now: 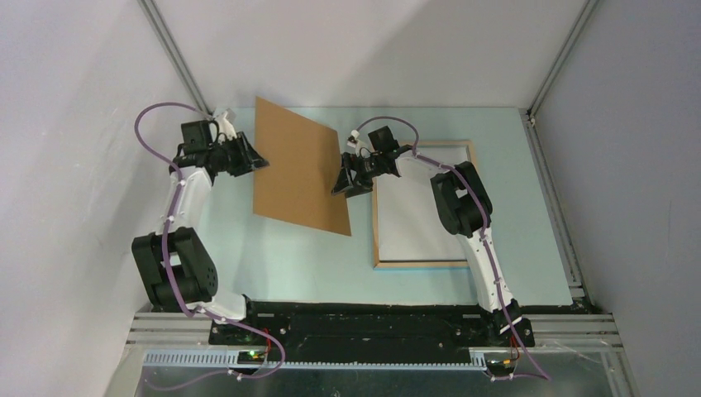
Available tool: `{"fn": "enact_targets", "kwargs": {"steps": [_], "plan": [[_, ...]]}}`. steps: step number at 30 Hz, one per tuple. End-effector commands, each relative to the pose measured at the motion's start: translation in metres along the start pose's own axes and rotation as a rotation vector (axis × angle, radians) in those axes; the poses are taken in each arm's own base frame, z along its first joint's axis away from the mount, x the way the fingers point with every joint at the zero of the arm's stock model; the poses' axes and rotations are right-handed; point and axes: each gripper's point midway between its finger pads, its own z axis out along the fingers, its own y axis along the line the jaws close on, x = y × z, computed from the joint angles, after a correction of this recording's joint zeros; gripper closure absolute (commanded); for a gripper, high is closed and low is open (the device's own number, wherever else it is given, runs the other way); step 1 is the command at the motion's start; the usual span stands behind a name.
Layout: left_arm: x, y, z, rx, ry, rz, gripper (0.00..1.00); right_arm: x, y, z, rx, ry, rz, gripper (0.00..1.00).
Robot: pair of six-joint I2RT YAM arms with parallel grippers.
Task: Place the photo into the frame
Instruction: Turn over the photo frame item at the center of the board.
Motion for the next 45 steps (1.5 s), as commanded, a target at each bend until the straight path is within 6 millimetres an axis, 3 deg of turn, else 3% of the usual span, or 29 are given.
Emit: {"fn": "enact_targets", "kwargs": {"steps": [1,4,6,19,26,31,38,45], "plan": [[-0.018,-0.014,-0.004,0.019,-0.036,0.055,0.75,-0.015,0.028,-0.014,-0.026,-0.04,-0.064,0.16],[-0.018,-0.013,-0.009,-0.006,-0.033,0.068,0.93,-0.019,0.037,-0.021,-0.032,-0.055,-0.066,0.13],[-0.018,-0.013,-0.013,-0.027,-0.031,0.082,0.99,-0.021,0.043,-0.028,-0.027,-0.068,-0.07,0.12],[-0.031,-0.019,-0.073,-0.246,-0.034,0.194,1.0,-0.047,0.093,-0.092,0.018,-0.228,-0.116,0.05],[-0.027,-0.042,-0.098,-0.3,0.016,0.271,1.0,-0.046,0.102,-0.099,0.025,-0.249,-0.111,0.04],[-0.011,-0.062,-0.091,-0.278,0.07,0.309,1.0,-0.043,0.102,-0.093,0.025,-0.24,-0.108,0.04],[-0.006,-0.083,-0.076,-0.231,0.114,0.287,1.0,-0.043,0.109,-0.091,0.012,-0.242,-0.097,0.04],[0.003,-0.11,-0.06,-0.118,0.162,0.268,1.0,-0.06,0.141,-0.105,-0.028,-0.309,-0.026,0.04]]}}
